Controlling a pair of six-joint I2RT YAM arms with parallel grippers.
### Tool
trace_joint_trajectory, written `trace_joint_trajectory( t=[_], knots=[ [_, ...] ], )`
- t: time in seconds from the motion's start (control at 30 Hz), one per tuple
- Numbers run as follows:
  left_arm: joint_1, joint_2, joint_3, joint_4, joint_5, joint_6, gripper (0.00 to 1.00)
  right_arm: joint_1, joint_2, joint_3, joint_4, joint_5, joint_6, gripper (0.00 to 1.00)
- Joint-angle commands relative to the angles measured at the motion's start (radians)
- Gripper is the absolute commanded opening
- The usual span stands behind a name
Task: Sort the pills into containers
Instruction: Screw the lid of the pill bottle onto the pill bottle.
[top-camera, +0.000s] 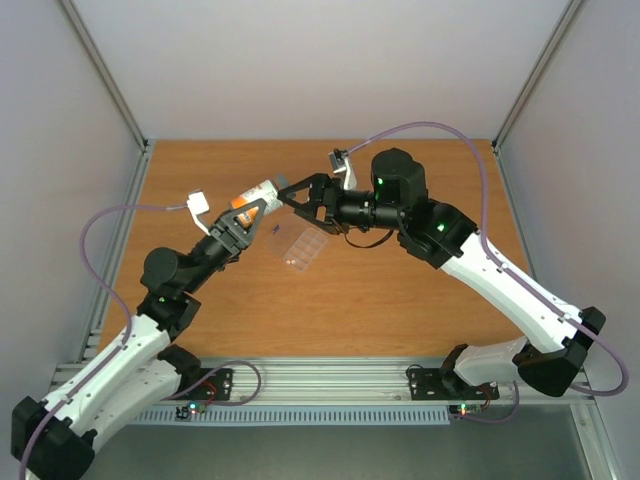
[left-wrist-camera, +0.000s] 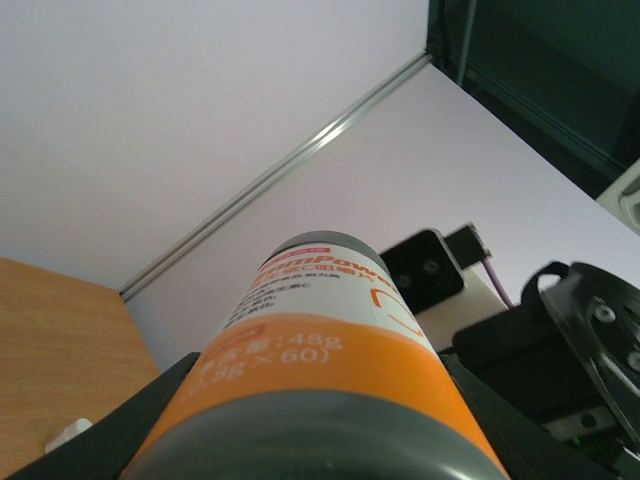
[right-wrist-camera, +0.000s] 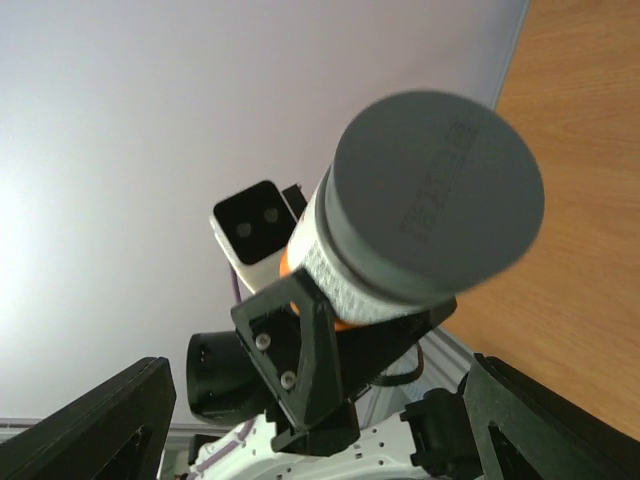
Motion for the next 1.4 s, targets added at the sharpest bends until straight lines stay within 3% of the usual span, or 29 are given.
trace_joint_trajectory(
  t=[0.0,0.13,0.4,0.57,0.87,1.37],
  knots=[
    [0.039,0.018,-0.019,0.105,0.017,-0.103,0.00,0.004,-0.035,-0.041,-0.015,-0.017,-0.074,0.83],
    [0.075,0.039,-0.020,0.149,0.041,-0.169,0.00,0.005,-0.080,-0.093,-0.038,-0.002,-0.145,0.84],
    [0.149,0.100,-0.013,0.251,0.165,-0.381,0.00,0.003,-0.158,-0.103,-0.067,0.128,-0.568,0.87],
    [0.163,0.151,0.026,0.276,0.283,-0.484,0.00,-0.005,-0.194,-0.131,0.004,0.151,-0.743,0.95],
    [0.163,0.214,0.047,0.401,0.408,-0.642,0.00,-0.041,-0.167,-0.142,0.105,0.112,-0.851,0.96],
    [0.163,0.226,0.068,0.470,0.497,-0.708,0.00,-0.105,-0.129,-0.169,0.222,-0.070,-0.801,0.94]
  ],
)
